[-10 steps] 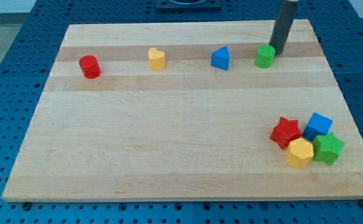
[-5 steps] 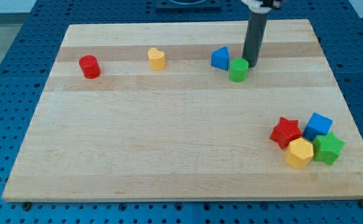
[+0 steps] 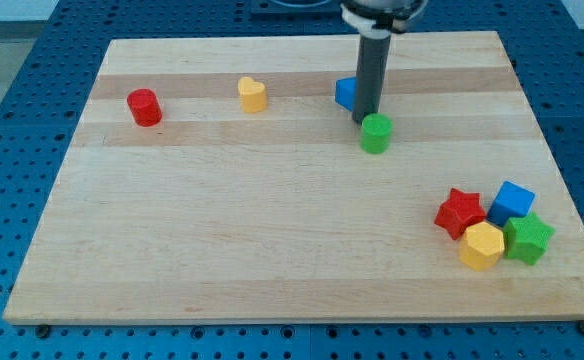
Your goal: Push the green circle towards the blue cube
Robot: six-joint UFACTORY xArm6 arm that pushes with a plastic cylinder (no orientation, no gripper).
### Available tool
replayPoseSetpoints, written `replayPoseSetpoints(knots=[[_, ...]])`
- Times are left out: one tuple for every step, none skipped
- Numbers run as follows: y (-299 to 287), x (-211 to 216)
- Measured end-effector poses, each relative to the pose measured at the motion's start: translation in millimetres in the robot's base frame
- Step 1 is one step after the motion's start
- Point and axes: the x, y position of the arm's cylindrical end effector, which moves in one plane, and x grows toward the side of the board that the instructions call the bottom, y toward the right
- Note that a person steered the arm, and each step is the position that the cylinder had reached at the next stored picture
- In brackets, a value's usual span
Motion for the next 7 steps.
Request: replayPoseSetpoints(knots=[[17.6, 44.6], [16.4, 52.0], [-16.5, 47.1], [-26.3, 73.0], [4.1, 81.0], [65.0, 69.6], [92.8, 67.3]])
